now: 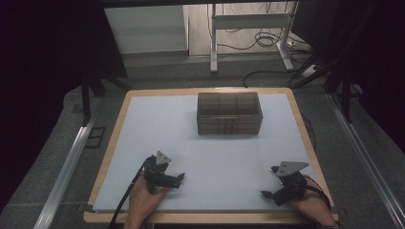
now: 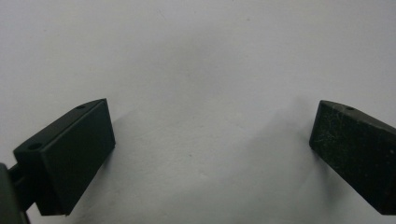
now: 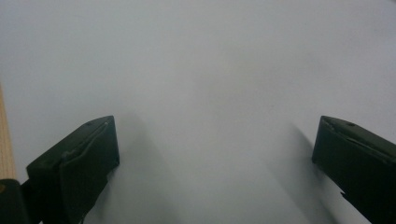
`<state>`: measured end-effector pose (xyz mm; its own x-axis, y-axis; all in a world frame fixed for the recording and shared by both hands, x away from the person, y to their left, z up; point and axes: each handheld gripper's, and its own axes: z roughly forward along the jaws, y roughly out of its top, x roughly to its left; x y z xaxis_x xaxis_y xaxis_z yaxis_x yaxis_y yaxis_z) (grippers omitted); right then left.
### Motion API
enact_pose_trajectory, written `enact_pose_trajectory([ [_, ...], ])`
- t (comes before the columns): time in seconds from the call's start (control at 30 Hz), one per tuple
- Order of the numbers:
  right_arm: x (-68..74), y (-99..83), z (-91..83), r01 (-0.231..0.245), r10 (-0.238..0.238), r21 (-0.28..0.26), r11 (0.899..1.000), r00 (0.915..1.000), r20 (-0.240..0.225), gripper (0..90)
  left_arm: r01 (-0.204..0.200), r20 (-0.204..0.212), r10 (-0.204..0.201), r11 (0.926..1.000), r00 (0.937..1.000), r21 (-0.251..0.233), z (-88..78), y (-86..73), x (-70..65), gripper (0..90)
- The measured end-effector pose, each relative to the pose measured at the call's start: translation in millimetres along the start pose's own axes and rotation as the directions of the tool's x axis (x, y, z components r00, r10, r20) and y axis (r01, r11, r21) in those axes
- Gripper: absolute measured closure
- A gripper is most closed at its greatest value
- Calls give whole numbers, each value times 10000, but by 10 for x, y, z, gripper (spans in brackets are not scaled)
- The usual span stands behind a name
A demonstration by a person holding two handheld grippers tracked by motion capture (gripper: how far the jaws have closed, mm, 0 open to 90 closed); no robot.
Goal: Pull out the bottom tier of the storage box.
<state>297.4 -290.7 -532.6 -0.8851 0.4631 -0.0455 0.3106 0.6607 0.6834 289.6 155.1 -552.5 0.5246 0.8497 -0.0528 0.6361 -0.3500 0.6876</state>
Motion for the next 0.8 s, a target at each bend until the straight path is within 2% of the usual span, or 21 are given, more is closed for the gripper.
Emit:
enact_pose_trajectory([
  [0.8,-1,3,-5,-38,38,-9,10000,10000,-33,14,-3,-9,3,10000,10000,0,0,0,-1,0],
])
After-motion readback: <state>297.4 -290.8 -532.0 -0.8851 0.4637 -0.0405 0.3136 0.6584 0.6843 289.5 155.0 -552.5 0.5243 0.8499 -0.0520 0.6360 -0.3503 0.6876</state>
